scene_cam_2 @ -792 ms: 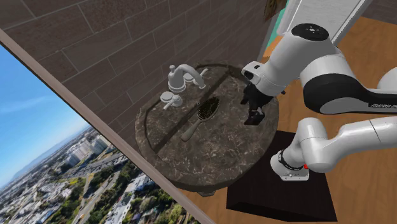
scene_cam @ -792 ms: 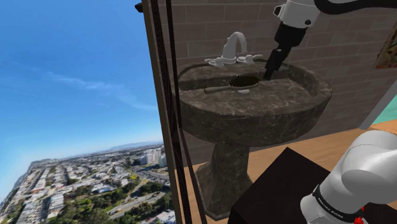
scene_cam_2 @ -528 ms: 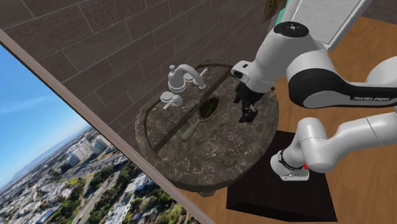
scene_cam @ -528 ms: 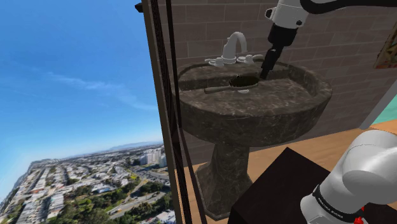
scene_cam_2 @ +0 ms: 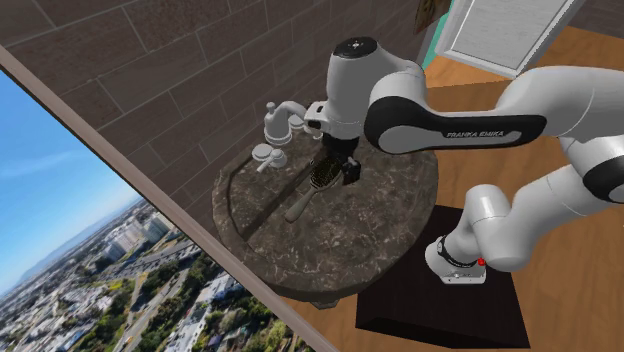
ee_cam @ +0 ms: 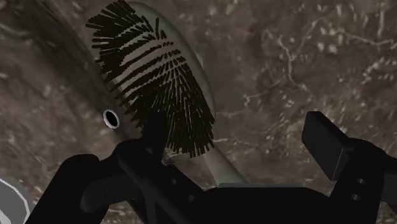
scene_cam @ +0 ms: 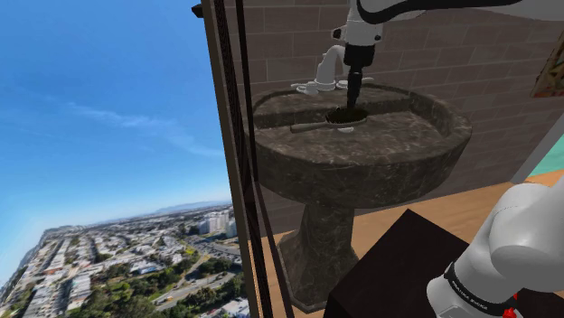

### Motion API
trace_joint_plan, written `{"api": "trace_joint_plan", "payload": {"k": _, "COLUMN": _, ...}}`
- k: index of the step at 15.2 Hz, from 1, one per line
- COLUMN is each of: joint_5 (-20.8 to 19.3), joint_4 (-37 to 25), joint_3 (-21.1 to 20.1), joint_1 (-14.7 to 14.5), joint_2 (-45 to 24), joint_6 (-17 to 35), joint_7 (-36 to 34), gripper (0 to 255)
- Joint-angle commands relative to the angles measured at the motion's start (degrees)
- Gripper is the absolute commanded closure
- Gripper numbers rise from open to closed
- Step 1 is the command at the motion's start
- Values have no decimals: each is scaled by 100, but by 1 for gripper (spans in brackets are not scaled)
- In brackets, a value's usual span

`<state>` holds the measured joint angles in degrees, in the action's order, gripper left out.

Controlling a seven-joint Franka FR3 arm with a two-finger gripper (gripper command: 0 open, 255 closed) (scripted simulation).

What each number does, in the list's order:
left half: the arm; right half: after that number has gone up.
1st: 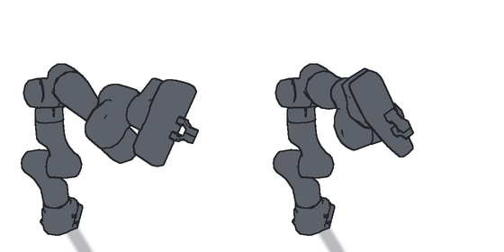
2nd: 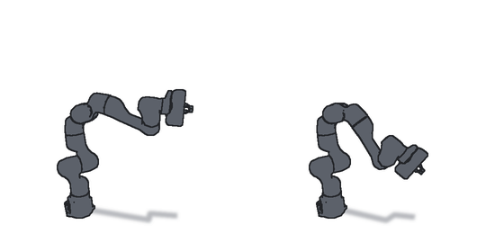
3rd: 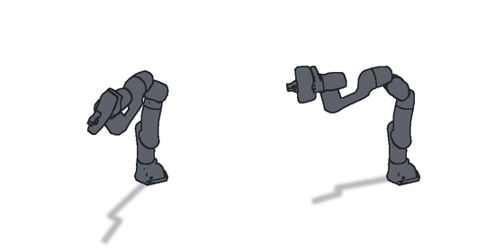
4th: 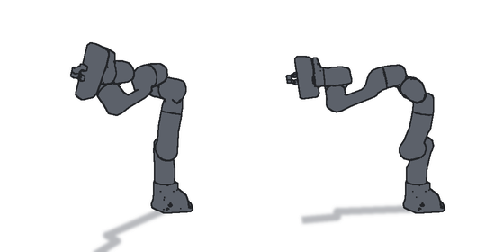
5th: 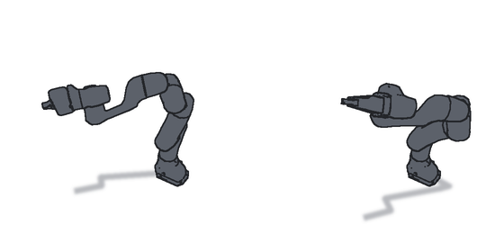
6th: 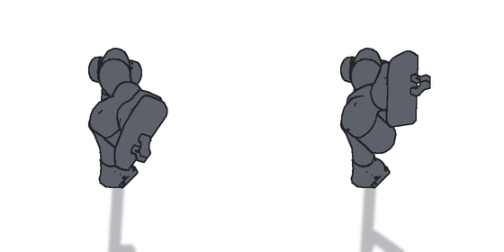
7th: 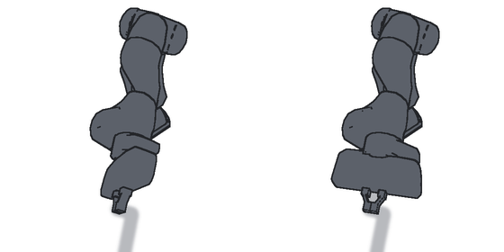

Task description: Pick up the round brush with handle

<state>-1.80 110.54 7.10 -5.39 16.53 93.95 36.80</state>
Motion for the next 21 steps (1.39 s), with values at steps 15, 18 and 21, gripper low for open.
{"api": "trace_joint_plan", "payload": {"k": 15, "joint_5": 53, "joint_4": -656, "joint_3": 107, "joint_1": -160, "joint_2": -1553, "joint_6": 327, "joint_7": 1322, "gripper": 255}}
{"api": "trace_joint_plan", "payload": {"k": 18, "joint_5": 49, "joint_4": -592, "joint_3": 104, "joint_1": -162, "joint_2": -1513, "joint_6": 351, "joint_7": 1313, "gripper": 255}}
{"api": "trace_joint_plan", "payload": {"k": 21, "joint_5": 47, "joint_4": -589, "joint_3": 112, "joint_1": -155, "joint_2": -1511, "joint_6": 351, "joint_7": 1328, "gripper": 255}}
